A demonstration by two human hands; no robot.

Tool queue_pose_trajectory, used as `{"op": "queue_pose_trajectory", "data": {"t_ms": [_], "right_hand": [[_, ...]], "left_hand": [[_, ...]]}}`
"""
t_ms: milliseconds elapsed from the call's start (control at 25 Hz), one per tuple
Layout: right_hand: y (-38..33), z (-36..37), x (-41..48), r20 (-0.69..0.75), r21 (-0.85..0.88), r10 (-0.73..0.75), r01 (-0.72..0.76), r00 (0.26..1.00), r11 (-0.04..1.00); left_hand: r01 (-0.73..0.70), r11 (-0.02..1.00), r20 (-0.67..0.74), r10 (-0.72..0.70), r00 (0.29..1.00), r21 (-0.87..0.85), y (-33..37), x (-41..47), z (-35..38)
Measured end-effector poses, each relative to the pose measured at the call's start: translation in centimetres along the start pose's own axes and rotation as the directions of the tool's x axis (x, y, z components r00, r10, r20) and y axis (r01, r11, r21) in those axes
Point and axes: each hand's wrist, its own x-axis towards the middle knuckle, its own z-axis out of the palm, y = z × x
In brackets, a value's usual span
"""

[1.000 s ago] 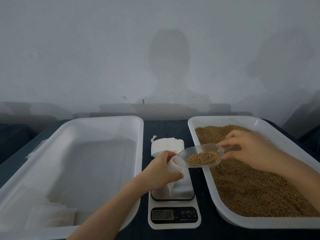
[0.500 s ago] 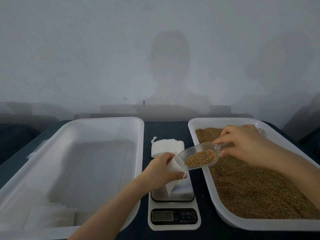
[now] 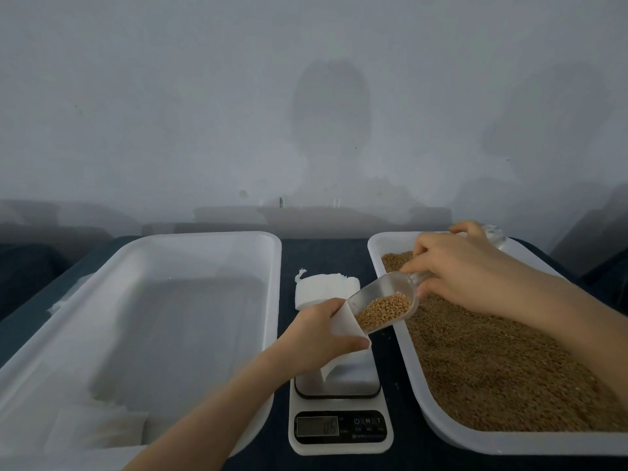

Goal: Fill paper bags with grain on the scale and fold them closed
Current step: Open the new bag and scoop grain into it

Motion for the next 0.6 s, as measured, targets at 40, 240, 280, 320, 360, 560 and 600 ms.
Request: {"op": "queue_pose_trajectory", "data": {"t_ms": [40, 240, 280, 320, 360, 560, 600], "right_hand": [[-0.3, -0.3, 0.2, 0.000, -0.036, -0.008, 0.008, 1.000, 0.999], [-1.8, -1.5, 0.6, -0.002, -0.190, -0.050, 0.049, 0.999, 0.981], [-2.1, -1.6, 0.7, -0.005, -0.217, -0.059, 0.056, 0.998, 0.975], [-2.4, -1.7, 0.7, -0.011, -0.247, -0.071, 0.066, 0.997, 0.967], [-2.7, -1.8, 0.6, -0.022, -0.278, -0.087, 0.077, 0.996, 0.958], [-4.6, -1.2, 0.2, -0.099, -0.449, -0.156, 0.096, 0.983, 0.888], [-4.9, -1.2, 0.1, -0.104, -0.460, -0.160, 0.095, 0.982, 0.883]], "left_hand": [[-0.004, 1.000, -0.005, 0.004, 1.000, 0.015, 0.1, 0.0, -0.1], [0.012, 0.999, -0.042, -0.010, 0.999, 0.049, 0.2, -0.1, 0.0], [0.017, 0.999, -0.049, -0.015, 0.999, 0.050, 0.2, -0.1, 0.0], [0.022, 0.999, -0.052, -0.019, 0.998, 0.045, 0.2, -0.1, 0.1], [0.026, 0.999, -0.053, -0.024, 0.998, 0.039, 0.2, 0.0, 0.2], [0.071, 0.995, -0.034, -0.068, 0.997, 0.070, -0.2, 0.2, 0.2], [0.080, 0.995, -0.025, -0.079, 0.997, 0.064, -0.3, 0.2, 0.3]]}}
